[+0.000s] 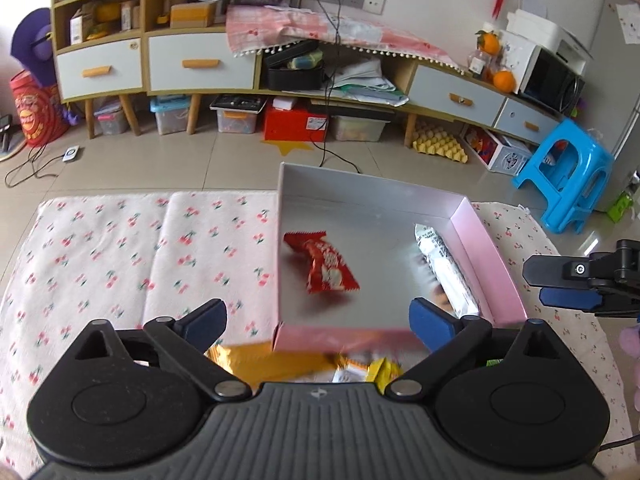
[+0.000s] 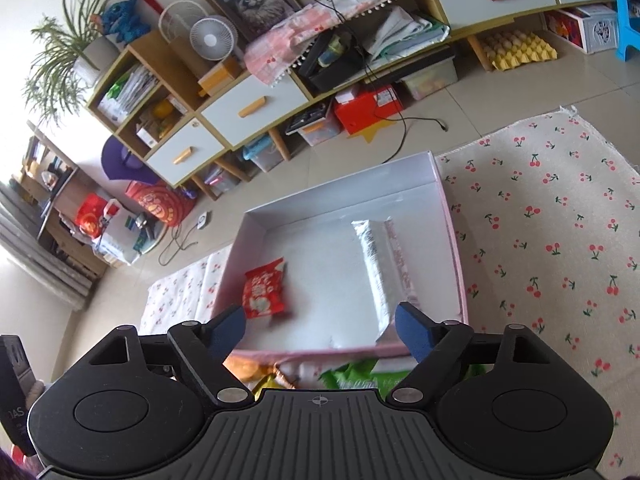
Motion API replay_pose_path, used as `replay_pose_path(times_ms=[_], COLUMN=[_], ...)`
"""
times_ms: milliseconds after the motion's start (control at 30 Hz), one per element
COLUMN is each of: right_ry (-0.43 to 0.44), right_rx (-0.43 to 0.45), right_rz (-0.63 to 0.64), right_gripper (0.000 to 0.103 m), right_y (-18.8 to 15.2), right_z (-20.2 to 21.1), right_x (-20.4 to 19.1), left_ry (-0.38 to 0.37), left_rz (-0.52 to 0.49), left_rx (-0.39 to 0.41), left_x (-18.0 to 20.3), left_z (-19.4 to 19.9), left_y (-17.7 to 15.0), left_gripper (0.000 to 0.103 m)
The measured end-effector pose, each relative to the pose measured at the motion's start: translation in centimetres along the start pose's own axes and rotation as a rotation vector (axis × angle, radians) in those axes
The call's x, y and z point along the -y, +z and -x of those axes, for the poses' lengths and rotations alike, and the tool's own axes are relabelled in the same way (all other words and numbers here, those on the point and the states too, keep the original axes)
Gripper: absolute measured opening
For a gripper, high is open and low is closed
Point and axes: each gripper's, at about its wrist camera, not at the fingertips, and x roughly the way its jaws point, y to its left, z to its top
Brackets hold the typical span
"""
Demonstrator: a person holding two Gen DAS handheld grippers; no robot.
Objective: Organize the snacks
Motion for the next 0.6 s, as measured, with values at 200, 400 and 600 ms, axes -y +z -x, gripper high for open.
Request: replay_pose_path(times_ms=[200, 400, 600], right_ry=[-0.003, 0.004, 0.017], right_rx=[-0.009, -0.012, -0.02], right_rz=[0.05, 0.087, 0.139], right_gripper=[0.087, 0.088, 0.088], right_y=[-1.4, -3.3, -5.7], right_z=[1.3, 1.7, 1.0], right_x=[-1.6, -3.0, -3.4], left_ry=[0.018, 0.027, 0.081], left_rz=[0.026, 0.066, 0.075], left_rx=[0.011, 0.015, 0.023], left_x=[-0.7, -1.8, -3.3], left_z=[2.0, 3.0, 3.0], left_y=[-1.6, -3.1, -5.2], left_gripper=[0.102, 0.102, 0.102])
